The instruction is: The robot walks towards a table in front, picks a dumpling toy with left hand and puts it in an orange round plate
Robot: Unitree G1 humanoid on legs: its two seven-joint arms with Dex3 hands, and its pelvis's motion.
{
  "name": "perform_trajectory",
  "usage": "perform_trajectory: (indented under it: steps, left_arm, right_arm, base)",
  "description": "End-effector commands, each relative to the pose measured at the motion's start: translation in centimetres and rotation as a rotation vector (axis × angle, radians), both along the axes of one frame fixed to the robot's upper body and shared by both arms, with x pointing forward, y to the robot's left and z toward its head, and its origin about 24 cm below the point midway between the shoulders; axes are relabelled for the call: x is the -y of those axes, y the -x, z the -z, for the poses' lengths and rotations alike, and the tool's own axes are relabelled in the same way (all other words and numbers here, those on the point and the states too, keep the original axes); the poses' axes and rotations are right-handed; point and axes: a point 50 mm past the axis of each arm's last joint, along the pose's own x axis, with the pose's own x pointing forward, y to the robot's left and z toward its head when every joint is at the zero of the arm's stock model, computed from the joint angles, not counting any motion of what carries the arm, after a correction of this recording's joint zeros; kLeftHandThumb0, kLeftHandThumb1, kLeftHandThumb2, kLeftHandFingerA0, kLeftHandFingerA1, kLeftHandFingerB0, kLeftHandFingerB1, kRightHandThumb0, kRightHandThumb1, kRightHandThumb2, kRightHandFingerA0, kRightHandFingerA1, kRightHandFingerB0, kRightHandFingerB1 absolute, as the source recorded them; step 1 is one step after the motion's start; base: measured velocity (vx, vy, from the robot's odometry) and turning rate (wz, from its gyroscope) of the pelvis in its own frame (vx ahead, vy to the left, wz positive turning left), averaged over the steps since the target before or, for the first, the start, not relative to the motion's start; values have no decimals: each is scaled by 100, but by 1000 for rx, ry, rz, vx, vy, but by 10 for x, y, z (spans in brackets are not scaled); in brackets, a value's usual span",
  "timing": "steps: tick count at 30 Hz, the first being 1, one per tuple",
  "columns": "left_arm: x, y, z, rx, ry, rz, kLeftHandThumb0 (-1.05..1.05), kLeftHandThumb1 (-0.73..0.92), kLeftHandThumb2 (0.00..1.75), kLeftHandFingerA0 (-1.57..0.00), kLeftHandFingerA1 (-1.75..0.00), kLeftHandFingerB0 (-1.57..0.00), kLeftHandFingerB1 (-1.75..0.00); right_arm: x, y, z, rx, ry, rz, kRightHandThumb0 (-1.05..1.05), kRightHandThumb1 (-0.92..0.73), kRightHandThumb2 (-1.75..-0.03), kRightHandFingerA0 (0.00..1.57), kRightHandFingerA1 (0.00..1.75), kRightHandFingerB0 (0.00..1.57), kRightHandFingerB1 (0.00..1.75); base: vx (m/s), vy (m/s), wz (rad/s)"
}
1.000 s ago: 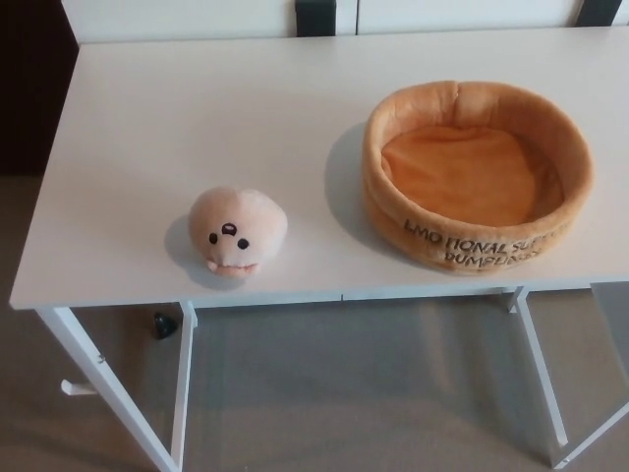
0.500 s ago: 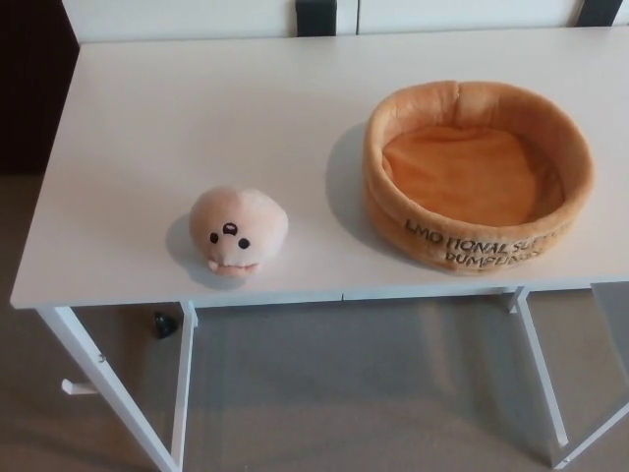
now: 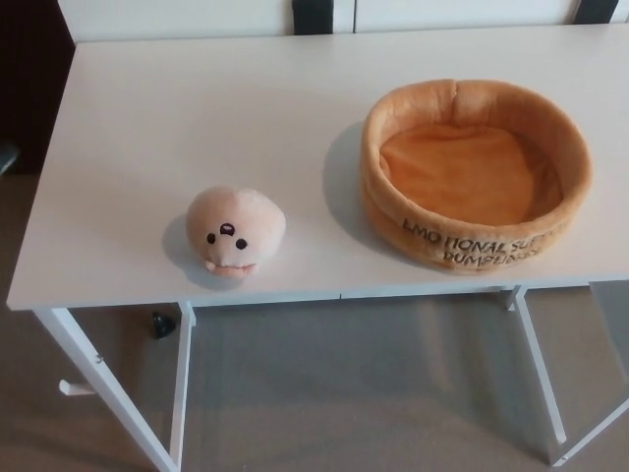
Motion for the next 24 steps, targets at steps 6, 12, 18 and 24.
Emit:
perform_trajectory:
  steps: [6,12,18,24]
  left_arm:
    - [71,-62,-19,-457,-508,54,-36,35,64,-2,-19,-3,-29]
    - [88,-76,4,-579,-651,70,-20,33,63,0,-15,0,-23]
    - [94,-85,37,-771,-796,69,-17,32,61,0,-6,0,-18]
    - [94,-90,53,-840,-824,46,-16,40,67,0,-2,0,-14]
  right_arm:
    - [7,-1,-2,-29,31,-1,-46,-55,-84,68,61,34,47]
    - [8,0,-2,-33,30,9,-40,-66,-60,74,48,42,34]
    - [8,1,-2,-36,42,-8,-49,-54,-85,69,62,35,48]
    - [8,1,-3,-29,34,-16,-40,-66,-60,75,49,42,34]
  base:
    - [0,0,0]
    - [0,0,0]
    - [0,0,0]
    - [0,0,0]
